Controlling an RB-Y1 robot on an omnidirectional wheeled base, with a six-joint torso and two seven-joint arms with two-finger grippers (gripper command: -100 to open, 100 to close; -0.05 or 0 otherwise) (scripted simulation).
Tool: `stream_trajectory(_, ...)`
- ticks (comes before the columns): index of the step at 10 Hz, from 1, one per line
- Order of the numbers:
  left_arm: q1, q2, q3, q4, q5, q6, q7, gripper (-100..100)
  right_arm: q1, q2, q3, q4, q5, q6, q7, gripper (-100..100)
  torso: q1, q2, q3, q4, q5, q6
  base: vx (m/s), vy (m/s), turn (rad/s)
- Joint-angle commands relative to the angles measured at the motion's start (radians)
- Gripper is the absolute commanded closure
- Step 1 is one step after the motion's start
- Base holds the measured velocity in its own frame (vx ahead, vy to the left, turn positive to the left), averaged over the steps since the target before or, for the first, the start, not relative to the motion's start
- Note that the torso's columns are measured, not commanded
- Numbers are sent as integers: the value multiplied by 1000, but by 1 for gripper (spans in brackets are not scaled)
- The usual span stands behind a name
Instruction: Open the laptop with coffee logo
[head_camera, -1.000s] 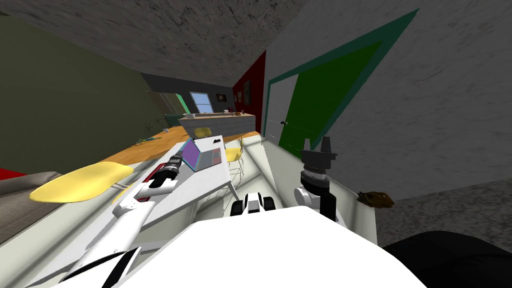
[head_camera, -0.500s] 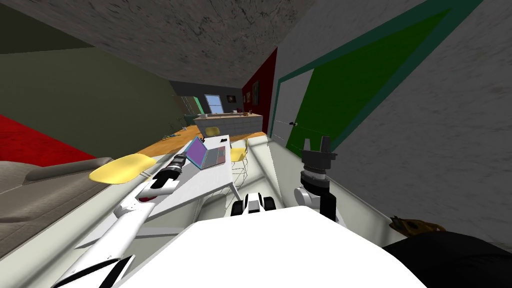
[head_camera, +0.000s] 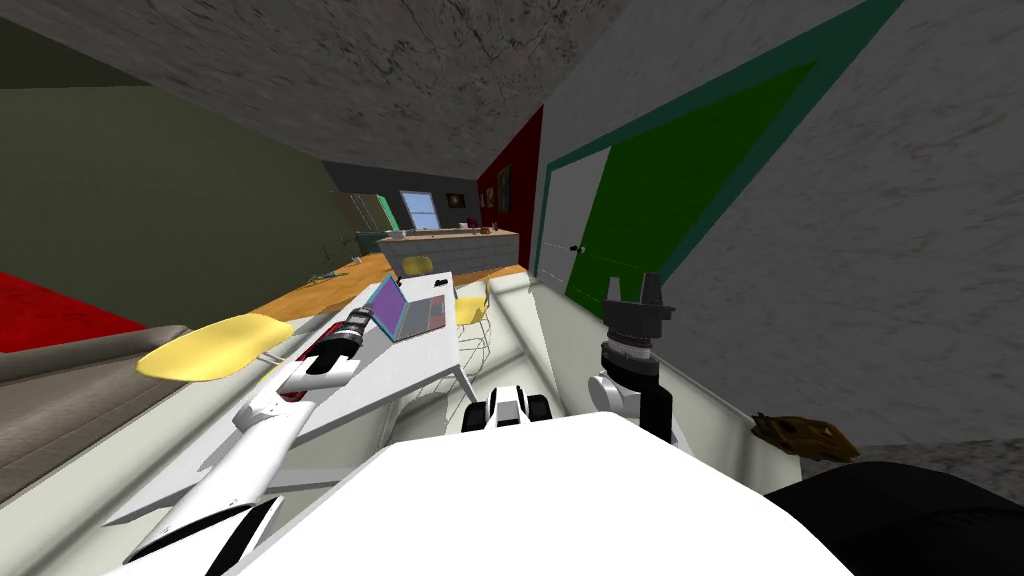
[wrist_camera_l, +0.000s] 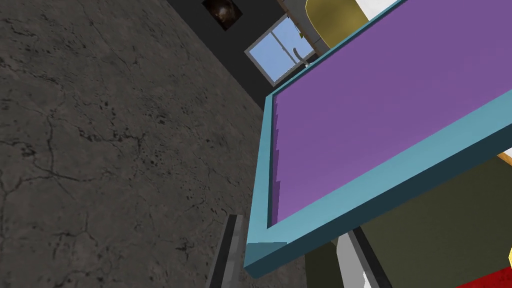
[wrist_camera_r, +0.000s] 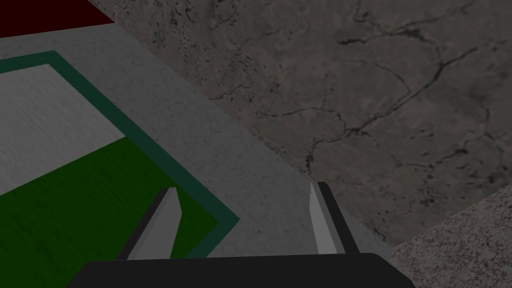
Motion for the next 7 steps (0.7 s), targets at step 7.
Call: stream_trajectory(7, -53, -104, 81, 25, -189, 29, -211, 100, 0, 0, 0, 0, 0, 0, 0, 0, 5, 4, 3, 3, 0, -3, -14, -17, -94)
